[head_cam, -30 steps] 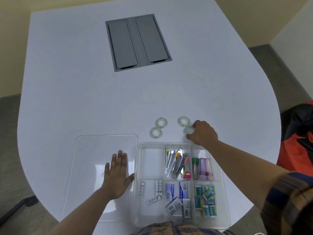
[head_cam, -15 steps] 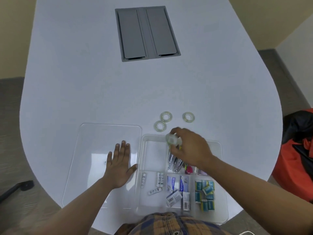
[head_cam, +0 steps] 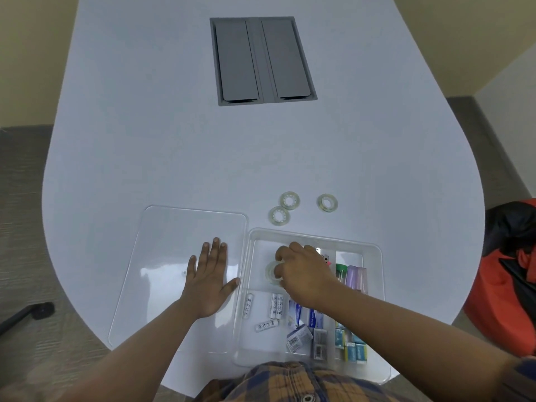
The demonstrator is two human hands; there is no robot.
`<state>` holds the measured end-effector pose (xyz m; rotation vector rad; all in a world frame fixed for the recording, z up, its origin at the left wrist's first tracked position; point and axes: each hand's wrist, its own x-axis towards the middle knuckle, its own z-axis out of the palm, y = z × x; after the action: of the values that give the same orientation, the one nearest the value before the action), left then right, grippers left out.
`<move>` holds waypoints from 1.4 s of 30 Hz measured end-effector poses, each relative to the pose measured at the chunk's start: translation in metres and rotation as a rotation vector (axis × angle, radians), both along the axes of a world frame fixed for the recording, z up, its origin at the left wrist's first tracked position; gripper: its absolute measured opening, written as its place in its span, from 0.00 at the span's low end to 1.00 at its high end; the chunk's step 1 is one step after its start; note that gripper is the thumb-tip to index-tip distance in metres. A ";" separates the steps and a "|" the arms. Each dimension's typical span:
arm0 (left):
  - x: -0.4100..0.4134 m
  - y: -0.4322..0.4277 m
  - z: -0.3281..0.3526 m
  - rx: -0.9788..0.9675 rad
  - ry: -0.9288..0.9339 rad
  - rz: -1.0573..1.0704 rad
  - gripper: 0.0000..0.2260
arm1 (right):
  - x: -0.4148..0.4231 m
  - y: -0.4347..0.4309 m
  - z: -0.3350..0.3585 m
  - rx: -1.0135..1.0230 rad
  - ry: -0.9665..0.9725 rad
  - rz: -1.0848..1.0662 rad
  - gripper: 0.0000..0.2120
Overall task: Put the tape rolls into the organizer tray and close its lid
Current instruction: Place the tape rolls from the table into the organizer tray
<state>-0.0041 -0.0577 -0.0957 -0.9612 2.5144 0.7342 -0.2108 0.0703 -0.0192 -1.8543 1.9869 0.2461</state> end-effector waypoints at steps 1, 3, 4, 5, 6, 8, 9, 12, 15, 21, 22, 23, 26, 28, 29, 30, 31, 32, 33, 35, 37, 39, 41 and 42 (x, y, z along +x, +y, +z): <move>0.000 0.000 0.000 0.003 0.004 0.004 0.44 | 0.000 -0.001 0.000 0.024 0.033 0.027 0.07; 0.000 0.000 0.000 -0.005 -0.001 -0.003 0.44 | 0.002 -0.004 0.002 0.056 0.073 0.052 0.09; 0.000 0.000 0.000 -0.008 0.001 -0.005 0.44 | 0.004 -0.006 0.004 0.058 0.076 0.058 0.09; 0.001 0.000 0.000 -0.005 0.008 -0.002 0.44 | 0.006 -0.007 0.005 0.058 0.075 0.069 0.09; 0.001 0.000 0.000 -0.004 0.014 0.002 0.44 | 0.009 -0.007 0.006 0.051 0.070 0.077 0.08; 0.001 0.000 -0.001 -0.009 0.020 0.004 0.44 | 0.012 -0.008 0.007 0.050 0.068 0.078 0.10; 0.001 0.001 -0.001 -0.011 0.022 0.004 0.44 | 0.012 -0.009 0.008 0.062 0.081 0.085 0.10; 0.001 0.001 -0.002 -0.015 0.030 0.009 0.43 | 0.012 -0.009 0.011 0.102 0.097 0.096 0.10; 0.001 0.001 -0.001 -0.026 0.011 0.000 0.43 | 0.010 -0.007 0.009 0.114 0.092 0.097 0.10; 0.001 0.001 -0.001 -0.017 0.010 0.008 0.43 | 0.000 -0.004 0.003 -0.046 -0.093 -0.050 0.11; 0.000 0.001 -0.001 -0.017 0.007 0.007 0.43 | -0.005 -0.004 0.005 -0.106 -0.125 -0.088 0.11; 0.000 0.001 0.000 -0.018 0.003 0.005 0.43 | -0.011 -0.005 0.007 -0.176 -0.129 -0.121 0.10; 0.000 0.001 0.000 -0.014 0.009 0.019 0.44 | -0.037 -0.008 0.016 -0.297 -0.077 -0.250 0.08; 0.000 0.001 0.000 -0.024 0.010 0.018 0.43 | -0.058 -0.011 0.020 -0.313 -0.087 -0.386 0.09; 0.001 0.002 -0.001 -0.033 0.011 0.017 0.43 | -0.069 -0.014 0.020 -0.315 -0.097 -0.461 0.09; 0.001 0.002 -0.001 -0.041 0.012 0.014 0.43 | -0.080 -0.016 0.019 -0.311 -0.101 -0.531 0.10; 0.001 0.002 -0.001 -0.046 0.012 0.012 0.42 | -0.091 -0.018 0.017 -0.298 -0.102 -0.596 0.11; 0.001 0.003 -0.001 -0.047 0.012 0.014 0.42 | -0.102 -0.020 0.013 -0.279 -0.103 -0.653 0.11; 0.001 0.003 -0.002 -0.048 0.013 0.015 0.42 | -0.111 -0.022 0.009 -0.261 -0.102 -0.697 0.12; 0.001 0.003 -0.002 -0.051 0.003 0.015 0.42 | -0.127 -0.023 0.001 -0.227 -0.083 -0.741 0.14; 0.001 0.002 -0.003 -0.041 0.008 0.027 0.42 | -0.137 -0.024 -0.007 -0.191 -0.046 -0.759 0.15; 0.002 0.002 -0.004 -0.033 0.016 0.035 0.42 | -0.144 -0.025 -0.012 -0.153 -0.019 -0.771 0.16; 0.002 0.001 -0.004 -0.026 0.007 0.028 0.42 | -0.147 -0.026 -0.016 -0.109 0.000 -0.770 0.16; 0.001 0.001 -0.004 -0.023 0.006 0.028 0.42 | -0.149 -0.027 -0.018 -0.087 0.010 -0.764 0.16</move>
<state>-0.0028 -0.0570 -0.0993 -1.0049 2.5245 0.7185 -0.3594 0.0436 -0.0371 -1.0086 2.5649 -0.0600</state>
